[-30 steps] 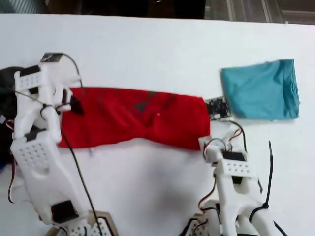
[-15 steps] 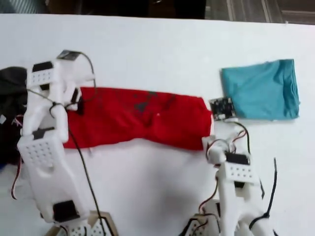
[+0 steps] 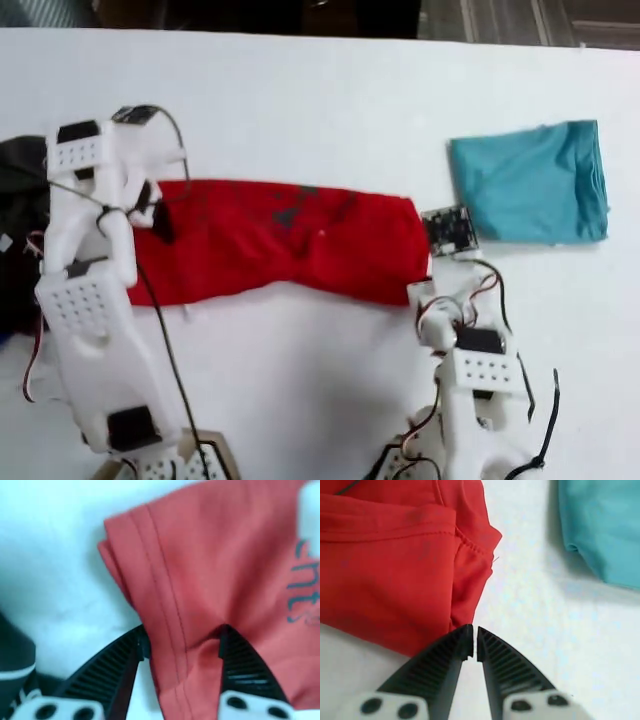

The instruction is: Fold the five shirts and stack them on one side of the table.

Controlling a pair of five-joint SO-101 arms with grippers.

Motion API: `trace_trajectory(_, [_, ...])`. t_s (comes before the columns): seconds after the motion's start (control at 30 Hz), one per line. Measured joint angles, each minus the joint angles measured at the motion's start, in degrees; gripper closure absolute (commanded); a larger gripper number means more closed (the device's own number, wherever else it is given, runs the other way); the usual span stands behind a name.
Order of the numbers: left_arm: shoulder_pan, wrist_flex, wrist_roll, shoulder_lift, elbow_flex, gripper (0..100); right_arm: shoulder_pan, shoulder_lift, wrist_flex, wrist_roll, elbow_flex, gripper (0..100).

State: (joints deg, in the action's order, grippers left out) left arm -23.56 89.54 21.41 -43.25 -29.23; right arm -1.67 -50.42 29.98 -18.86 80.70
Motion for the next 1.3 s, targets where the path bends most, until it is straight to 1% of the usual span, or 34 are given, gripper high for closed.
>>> trace_trajectory(0.17, [-1.49, 1.23, 0.70, 0.00, 0.00, 75, 0.00, 0.00, 0.00, -0.09, 0.00, 97.7])
trace_trajectory(0.37, [-1.49, 1.23, 2.29, 0.00, 0.00, 75, 0.44, 0.00, 0.00, -0.09, 0.00, 97.7])
trace_trajectory(0.47, [-2.73, 1.05, 2.37, -0.09, 0.00, 75, 0.44, 0.00, 0.00, -0.09, 0.00, 97.7])
trace_trajectory(0.6, [-6.07, -1.67, 2.46, -0.09, 0.00, 75, 0.44, 0.00, 0.00, -0.09, 0.00, 97.7])
trace_trajectory(0.67, [-6.51, -2.20, 3.60, -0.09, 0.00, 75, 0.44, 0.00, 0.00, -0.09, 0.00, 97.7])
trace_trajectory(0.83, [-5.36, -2.29, 4.57, -0.09, 0.00, 75, 0.44, 0.00, -0.18, -0.09, 0.18, 97.7])
trace_trajectory(1.03, [-2.20, -2.29, 4.57, -0.62, -0.09, 75, 0.44, 0.00, -0.18, -0.09, 0.18, 97.7])
trace_trajectory(1.3, [-2.29, -2.02, 4.84, -5.89, -3.34, 75, 0.44, 0.00, -0.18, -0.09, 0.18, 97.7])
